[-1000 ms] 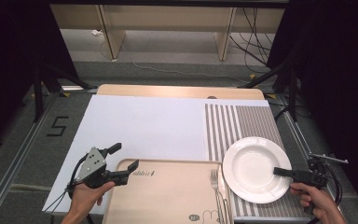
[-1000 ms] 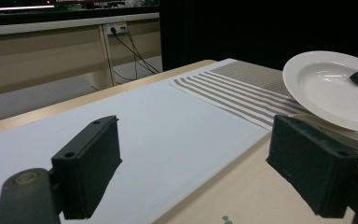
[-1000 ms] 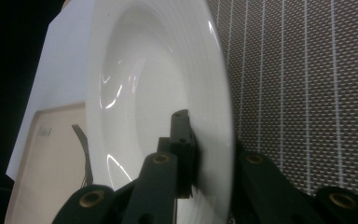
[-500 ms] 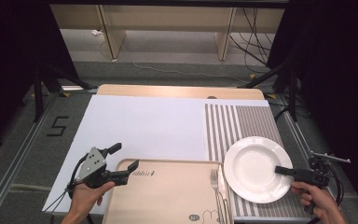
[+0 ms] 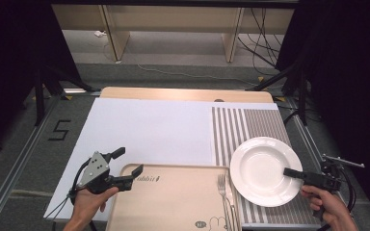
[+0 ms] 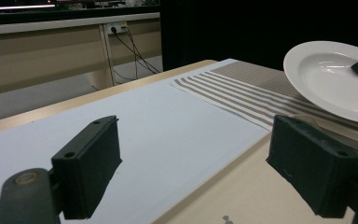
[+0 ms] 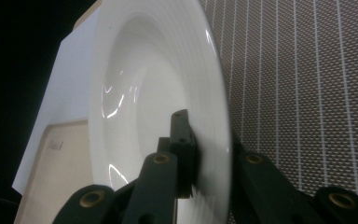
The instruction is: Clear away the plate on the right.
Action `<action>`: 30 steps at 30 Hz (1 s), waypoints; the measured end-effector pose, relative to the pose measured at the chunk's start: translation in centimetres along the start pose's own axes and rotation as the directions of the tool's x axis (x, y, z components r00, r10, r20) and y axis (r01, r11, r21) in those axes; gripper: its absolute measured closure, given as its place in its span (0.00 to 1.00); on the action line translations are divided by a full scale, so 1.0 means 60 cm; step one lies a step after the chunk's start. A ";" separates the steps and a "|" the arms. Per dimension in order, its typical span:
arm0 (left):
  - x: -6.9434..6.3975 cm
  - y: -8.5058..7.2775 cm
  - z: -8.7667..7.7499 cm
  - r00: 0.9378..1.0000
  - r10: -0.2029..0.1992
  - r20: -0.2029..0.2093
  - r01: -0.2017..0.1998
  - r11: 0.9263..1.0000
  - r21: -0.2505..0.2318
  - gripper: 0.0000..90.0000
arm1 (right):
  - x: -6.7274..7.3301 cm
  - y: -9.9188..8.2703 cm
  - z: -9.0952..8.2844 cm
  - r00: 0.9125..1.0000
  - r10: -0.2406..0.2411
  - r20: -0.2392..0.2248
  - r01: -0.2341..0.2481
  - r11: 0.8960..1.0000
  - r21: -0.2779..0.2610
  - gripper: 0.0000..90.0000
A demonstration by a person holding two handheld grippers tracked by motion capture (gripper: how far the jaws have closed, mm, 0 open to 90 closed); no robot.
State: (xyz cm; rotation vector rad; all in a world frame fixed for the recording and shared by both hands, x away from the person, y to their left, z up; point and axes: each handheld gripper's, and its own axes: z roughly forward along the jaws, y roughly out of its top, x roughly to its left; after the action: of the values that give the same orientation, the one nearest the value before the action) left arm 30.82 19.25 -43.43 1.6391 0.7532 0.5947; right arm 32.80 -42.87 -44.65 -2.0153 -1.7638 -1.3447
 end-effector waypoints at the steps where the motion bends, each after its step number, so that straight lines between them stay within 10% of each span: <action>1: 0.000 0.000 0.000 1.000 0.000 0.000 0.000 1.000 0.000 0.18 | 0.004 0.001 0.000 1.000 0.024 -0.015 -0.025 1.000 -0.008 0.92; 13: 0.000 0.000 0.000 1.000 0.002 -0.003 -0.002 1.000 -0.003 0.18 | 0.049 -0.006 0.020 0.996 -0.064 -0.056 0.062 0.997 -0.051 0.93; 30: 0.001 0.000 -0.001 1.000 0.004 -0.002 -0.004 1.000 -0.002 0.18 | 0.159 -0.042 0.091 0.968 -0.176 -0.178 0.189 0.980 0.058 0.93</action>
State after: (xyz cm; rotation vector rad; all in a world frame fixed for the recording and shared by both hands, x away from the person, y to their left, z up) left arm 30.80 19.31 -43.43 1.6388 0.7513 0.5999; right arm 32.59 -31.82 -42.43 -1.6773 -1.9268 -1.4332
